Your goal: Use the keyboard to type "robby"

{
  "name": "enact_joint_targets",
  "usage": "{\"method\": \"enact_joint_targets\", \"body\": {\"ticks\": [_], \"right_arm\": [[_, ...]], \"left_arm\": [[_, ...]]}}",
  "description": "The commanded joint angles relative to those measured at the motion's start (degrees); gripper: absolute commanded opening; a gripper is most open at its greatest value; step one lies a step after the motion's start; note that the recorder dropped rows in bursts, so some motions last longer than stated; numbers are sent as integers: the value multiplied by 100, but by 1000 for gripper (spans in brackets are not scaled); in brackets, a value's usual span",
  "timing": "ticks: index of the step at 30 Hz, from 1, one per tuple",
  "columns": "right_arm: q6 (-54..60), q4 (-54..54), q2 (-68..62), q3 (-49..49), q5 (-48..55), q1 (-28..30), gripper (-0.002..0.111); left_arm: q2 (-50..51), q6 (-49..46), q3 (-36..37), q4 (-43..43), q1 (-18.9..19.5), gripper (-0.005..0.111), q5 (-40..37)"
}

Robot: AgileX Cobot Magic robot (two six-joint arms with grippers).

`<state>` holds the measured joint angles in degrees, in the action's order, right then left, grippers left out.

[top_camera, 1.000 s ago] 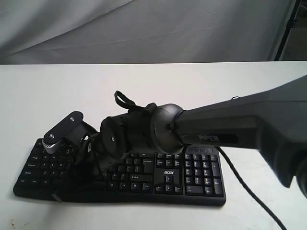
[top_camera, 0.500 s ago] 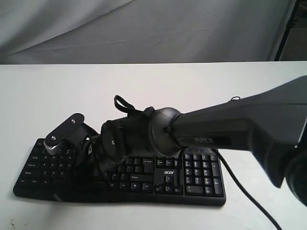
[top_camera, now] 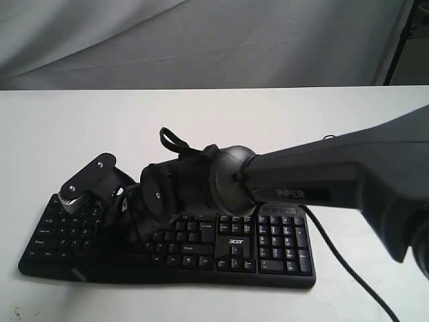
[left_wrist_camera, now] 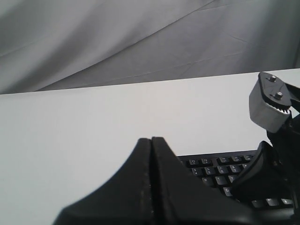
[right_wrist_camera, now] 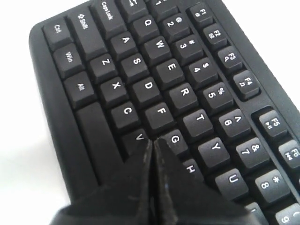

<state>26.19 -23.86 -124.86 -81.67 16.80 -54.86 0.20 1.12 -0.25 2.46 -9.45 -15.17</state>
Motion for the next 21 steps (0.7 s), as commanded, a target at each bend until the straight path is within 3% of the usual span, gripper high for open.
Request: {"method": "enact_joint_targets", "body": {"ticks": [1, 13, 21], "right_arm": [[0, 68, 9, -17, -23, -2, 0], [0, 42, -122, -17, -14, -2, 0], [-153, 406, 512, -17, 75, 116, 0]], "left_arm": [[-20, 16, 25, 27, -36, 0, 42], [-20, 16, 25, 27, -36, 0, 42], [-20, 16, 25, 27, -36, 0, 42]]}}
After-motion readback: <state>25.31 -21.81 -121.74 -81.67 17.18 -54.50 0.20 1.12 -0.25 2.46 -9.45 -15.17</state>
